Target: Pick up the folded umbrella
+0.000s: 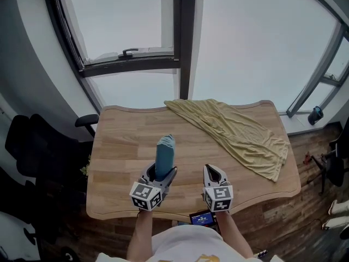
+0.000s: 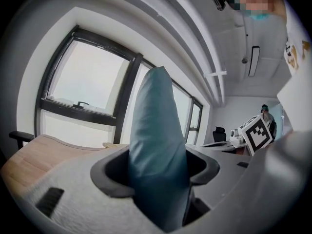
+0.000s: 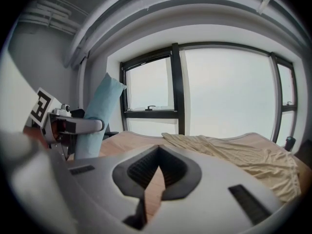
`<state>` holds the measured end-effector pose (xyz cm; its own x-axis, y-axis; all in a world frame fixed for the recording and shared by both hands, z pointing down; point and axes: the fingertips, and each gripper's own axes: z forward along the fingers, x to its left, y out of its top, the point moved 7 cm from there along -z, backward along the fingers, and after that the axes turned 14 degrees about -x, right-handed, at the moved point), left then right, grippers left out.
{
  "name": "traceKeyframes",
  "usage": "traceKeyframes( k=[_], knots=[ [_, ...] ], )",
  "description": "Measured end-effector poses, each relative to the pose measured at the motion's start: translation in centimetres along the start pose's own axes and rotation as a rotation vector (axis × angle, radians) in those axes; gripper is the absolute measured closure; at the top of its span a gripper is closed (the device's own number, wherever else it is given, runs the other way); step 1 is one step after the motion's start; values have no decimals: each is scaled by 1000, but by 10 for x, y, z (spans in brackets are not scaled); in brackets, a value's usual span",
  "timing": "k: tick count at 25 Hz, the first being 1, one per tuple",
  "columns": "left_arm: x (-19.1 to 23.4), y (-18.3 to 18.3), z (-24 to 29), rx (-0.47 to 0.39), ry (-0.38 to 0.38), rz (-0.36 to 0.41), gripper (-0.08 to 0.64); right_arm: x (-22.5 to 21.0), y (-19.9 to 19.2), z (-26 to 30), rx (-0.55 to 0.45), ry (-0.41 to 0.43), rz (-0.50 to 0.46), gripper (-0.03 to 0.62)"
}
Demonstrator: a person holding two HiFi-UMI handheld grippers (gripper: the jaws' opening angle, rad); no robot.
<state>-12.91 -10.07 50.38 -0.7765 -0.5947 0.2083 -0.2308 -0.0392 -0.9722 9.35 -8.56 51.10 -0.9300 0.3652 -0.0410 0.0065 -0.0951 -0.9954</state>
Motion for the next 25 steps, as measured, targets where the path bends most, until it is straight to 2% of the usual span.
traceKeyframes(
  k=[9,25],
  knots=[
    [-7,17,-17,-92,9,-14,261,10,9,-10,-22,27,-23,583],
    [-17,19,-28,-115,12,-16,261,12,10,-27,-31,38,-24,583]
  ],
)
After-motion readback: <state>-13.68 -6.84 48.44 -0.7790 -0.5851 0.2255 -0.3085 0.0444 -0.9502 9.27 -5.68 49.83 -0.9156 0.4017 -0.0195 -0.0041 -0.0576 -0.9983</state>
